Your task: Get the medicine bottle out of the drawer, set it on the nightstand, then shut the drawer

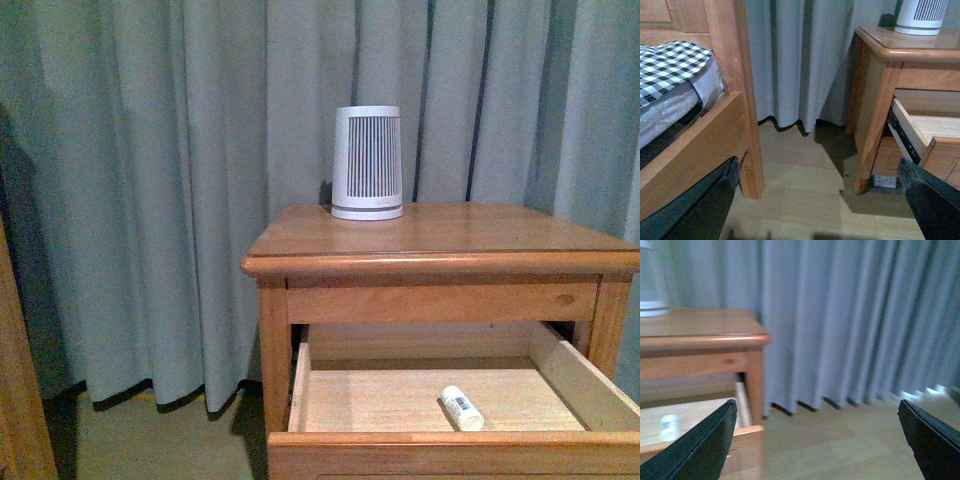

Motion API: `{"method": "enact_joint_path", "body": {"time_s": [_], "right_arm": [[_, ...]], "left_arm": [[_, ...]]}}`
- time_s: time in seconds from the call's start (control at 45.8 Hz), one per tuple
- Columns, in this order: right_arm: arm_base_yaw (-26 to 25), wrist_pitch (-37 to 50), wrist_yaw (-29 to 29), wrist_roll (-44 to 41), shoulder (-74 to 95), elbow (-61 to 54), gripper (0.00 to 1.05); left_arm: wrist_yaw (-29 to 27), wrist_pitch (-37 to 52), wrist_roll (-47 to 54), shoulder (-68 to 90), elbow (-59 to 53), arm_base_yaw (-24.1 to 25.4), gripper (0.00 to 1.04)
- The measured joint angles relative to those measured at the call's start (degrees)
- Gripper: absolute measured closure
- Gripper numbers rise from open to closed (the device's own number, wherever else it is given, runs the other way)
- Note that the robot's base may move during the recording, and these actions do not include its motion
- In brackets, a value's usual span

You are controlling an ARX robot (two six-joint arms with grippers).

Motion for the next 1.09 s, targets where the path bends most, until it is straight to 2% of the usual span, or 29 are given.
{"method": "enact_joint_path", "body": {"time_s": [0.044,0.218,0.415,0.546,0.743,1.092], "right_arm": [[-0.7,4.7,1.7,0.0,7.6,1.0,0.07],[-2.1,11.5,-3.5,0.9,29.5,11.5,0.07],[-3.8,3.4,-14.8,6.0,51.6,27.8,0.07],[-4.2,-3.1,-20.0,9.8,66.1,39.8,0.07],[-3.7,-8.2,-23.9,13.1,81.5,53.3,0.07],[-1.7,-11.4,-23.5,14.3,99.8,67.4,0.07]], "left_arm": [[0.0,0.0,0.0,0.0,0.0,0.0,0.07],[0.1,0.0,0.0,0.0,0.0,0.0,0.07],[0.1,0.0,0.0,0.0,0.0,0.0,0.07],[0.1,0.0,0.0,0.0,0.0,0.0,0.07],[0.1,0.0,0.0,0.0,0.0,0.0,0.07],[0.1,0.0,0.0,0.0,0.0,0.0,0.07]]}}
